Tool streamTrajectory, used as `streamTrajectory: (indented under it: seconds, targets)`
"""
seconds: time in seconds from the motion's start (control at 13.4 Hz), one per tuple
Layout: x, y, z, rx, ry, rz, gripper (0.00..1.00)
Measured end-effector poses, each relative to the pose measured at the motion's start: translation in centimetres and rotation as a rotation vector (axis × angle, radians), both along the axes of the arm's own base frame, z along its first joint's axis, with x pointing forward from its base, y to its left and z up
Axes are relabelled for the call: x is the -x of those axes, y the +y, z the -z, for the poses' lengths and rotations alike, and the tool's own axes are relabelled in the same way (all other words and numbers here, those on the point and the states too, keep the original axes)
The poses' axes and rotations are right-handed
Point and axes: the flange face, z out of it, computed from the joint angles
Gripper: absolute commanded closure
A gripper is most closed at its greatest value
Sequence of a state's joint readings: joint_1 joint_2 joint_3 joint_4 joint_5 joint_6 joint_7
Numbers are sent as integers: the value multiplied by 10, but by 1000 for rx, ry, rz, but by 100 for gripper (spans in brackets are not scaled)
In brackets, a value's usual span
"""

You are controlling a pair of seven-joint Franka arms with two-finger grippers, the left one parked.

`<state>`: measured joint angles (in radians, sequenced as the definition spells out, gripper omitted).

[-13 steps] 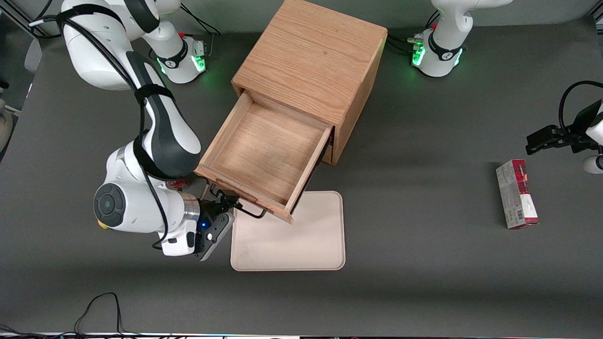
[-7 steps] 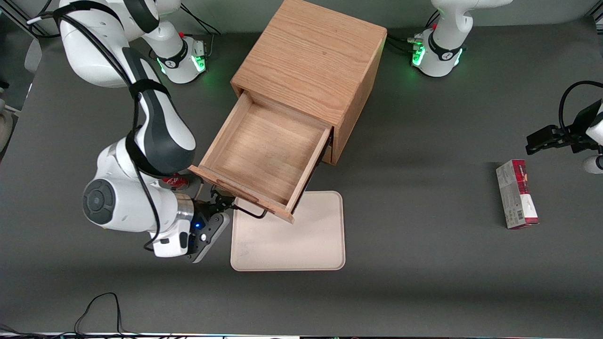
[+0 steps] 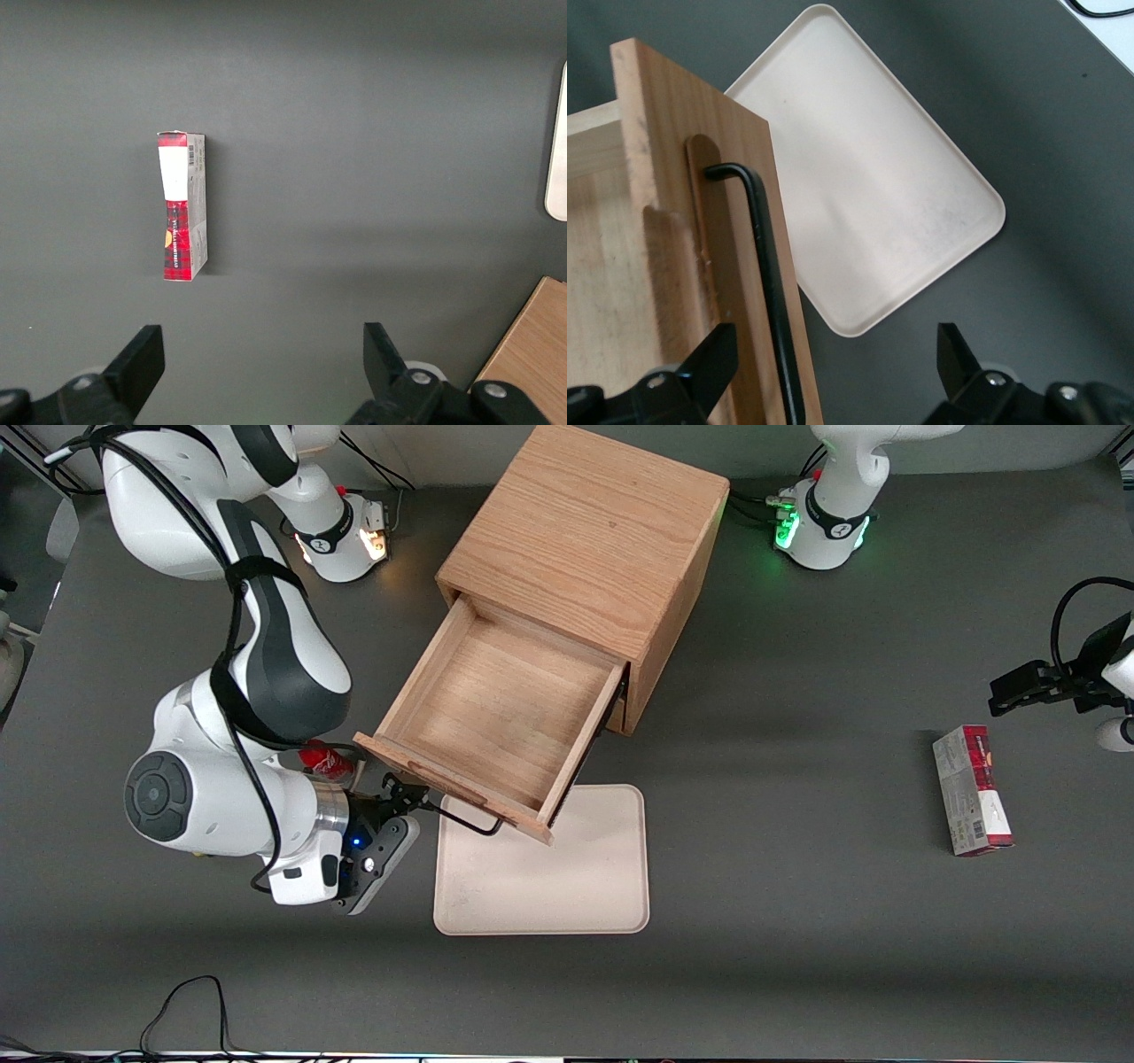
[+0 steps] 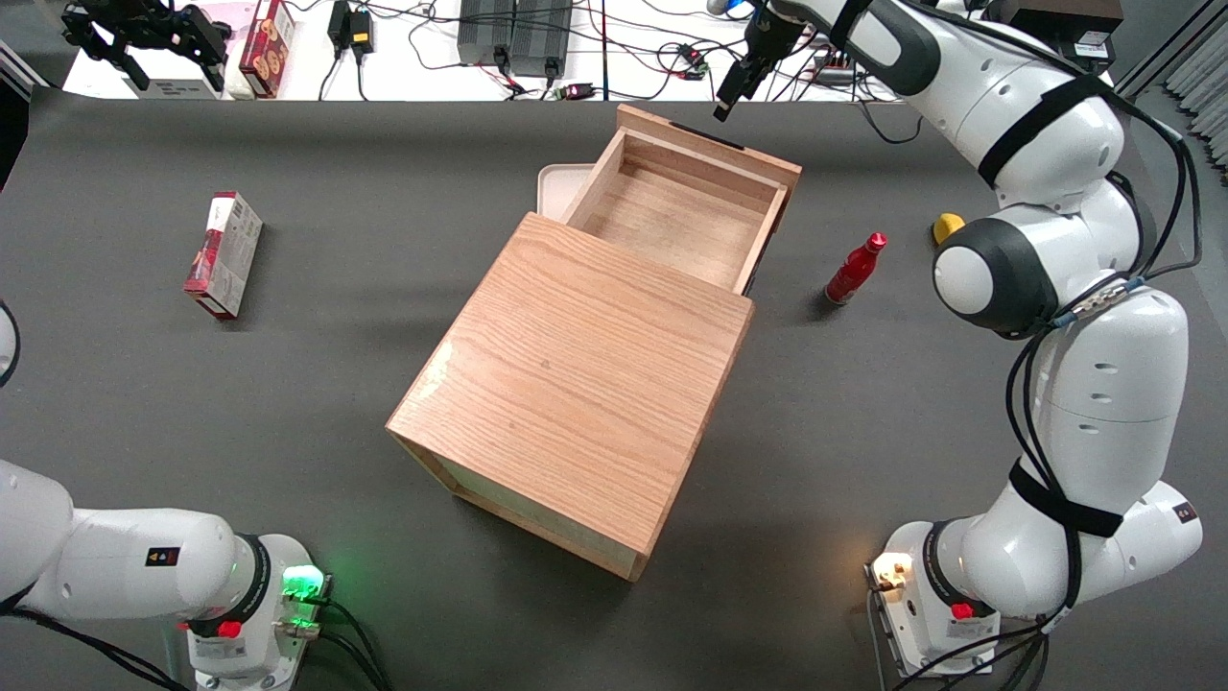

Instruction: Open upper drawer

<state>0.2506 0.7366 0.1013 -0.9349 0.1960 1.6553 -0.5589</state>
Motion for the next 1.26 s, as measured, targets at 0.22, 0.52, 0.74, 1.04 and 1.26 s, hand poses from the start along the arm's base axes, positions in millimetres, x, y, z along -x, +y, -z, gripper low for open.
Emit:
streamTrajectory:
  seconds: [0.22, 0.52, 0.74, 1.04, 1.26]
  targets:
    - [16, 3, -39, 27, -4, -33, 0]
    - [60, -2, -99, 81, 26, -30, 0]
    - [103, -20, -127, 193, 25, 44, 0]
    - [172, -63, -139, 302, 92, 336, 0]
    - [200, -113, -133, 329, 136, 520, 0]
